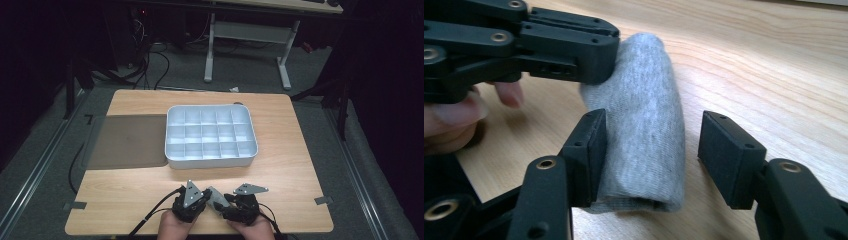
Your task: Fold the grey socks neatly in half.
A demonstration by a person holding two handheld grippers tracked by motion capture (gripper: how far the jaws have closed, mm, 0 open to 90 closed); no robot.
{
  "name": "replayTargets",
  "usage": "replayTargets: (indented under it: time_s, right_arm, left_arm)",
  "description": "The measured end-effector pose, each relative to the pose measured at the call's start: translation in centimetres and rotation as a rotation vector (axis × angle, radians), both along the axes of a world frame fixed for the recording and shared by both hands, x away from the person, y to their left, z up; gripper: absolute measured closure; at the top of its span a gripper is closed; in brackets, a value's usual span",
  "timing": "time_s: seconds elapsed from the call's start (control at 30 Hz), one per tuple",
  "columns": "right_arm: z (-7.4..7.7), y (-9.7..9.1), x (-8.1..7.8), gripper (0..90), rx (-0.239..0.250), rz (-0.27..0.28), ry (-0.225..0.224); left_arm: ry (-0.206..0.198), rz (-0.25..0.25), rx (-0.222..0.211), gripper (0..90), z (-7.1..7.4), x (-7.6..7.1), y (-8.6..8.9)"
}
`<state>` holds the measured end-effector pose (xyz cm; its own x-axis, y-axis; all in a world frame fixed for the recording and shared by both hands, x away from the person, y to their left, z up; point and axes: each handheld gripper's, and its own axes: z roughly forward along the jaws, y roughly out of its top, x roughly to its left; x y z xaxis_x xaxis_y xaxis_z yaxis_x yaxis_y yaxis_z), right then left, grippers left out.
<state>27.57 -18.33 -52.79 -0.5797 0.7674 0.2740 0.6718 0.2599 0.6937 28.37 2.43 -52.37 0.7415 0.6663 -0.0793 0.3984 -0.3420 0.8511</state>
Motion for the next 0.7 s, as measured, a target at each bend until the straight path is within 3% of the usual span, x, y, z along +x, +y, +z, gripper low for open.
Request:
replayTargets:
  time_s: [0.27, 0.43, 0.7]
  right_arm:
    - [0.3, 0.7, 0.7, 55.3, -0.04, 0.046, 0.01]
    - [0.4, 0.5, 0.8, 60.6, -0.054, 0.048, -0.004]
    - [0.8, 0.2, 1.2, 60.4, -0.096, 0.09, 0.0]
  left_arm:
    - [0.041, -0.012, 0.013, 86.2, -0.5, 0.9, 0.0]
    - [0.039, -0.022, 0.023, 86.2, -0.4, 1.0, -0.2]
    - [0.036, -0.039, 0.03, 86.5, -0.4, 0.9, -0.6]
